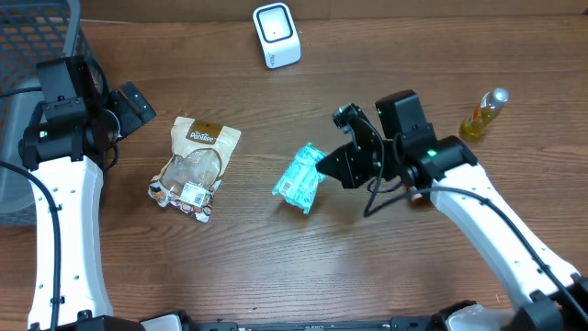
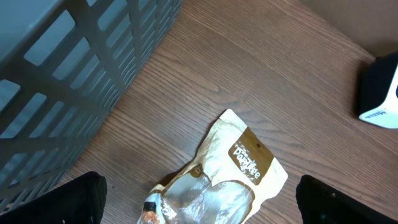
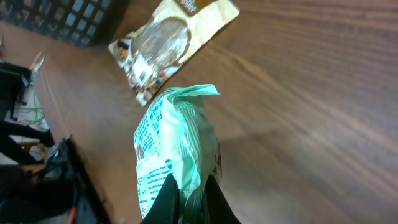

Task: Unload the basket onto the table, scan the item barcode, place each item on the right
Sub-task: 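Lift the pouch with the right gripper and carry it toward the white scanner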

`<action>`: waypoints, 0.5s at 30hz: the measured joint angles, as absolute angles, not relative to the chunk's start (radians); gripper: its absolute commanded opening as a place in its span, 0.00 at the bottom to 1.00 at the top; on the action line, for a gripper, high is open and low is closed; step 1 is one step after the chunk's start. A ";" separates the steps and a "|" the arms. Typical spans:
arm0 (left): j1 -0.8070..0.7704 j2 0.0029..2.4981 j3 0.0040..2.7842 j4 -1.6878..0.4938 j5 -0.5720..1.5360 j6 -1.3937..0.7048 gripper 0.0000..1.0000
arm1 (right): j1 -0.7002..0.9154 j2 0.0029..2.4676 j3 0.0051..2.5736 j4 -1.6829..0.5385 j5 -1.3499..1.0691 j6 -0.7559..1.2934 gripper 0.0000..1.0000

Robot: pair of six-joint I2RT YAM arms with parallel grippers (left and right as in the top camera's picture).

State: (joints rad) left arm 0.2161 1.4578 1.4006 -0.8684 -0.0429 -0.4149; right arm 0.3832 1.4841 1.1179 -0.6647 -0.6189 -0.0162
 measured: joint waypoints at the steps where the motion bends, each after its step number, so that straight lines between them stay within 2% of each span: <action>1: 0.216 1.458 1.401 -0.868 -0.043 -0.415 1.00 | 0.383 1.497 1.118 -0.640 -0.617 -0.006 0.03; 5: 0.216 1.458 1.401 -0.868 -0.043 -0.415 0.99 | 0.383 1.515 1.126 -0.600 -0.587 0.056 0.03; 8: 0.216 1.458 1.401 -0.869 -0.043 -0.415 1.00 | 0.383 1.520 1.219 -0.712 -0.524 0.088 0.03; 15: 0.216 1.458 1.401 -0.869 -0.043 -0.415 0.99 | 0.383 1.566 1.679 -1.005 -0.347 0.099 0.03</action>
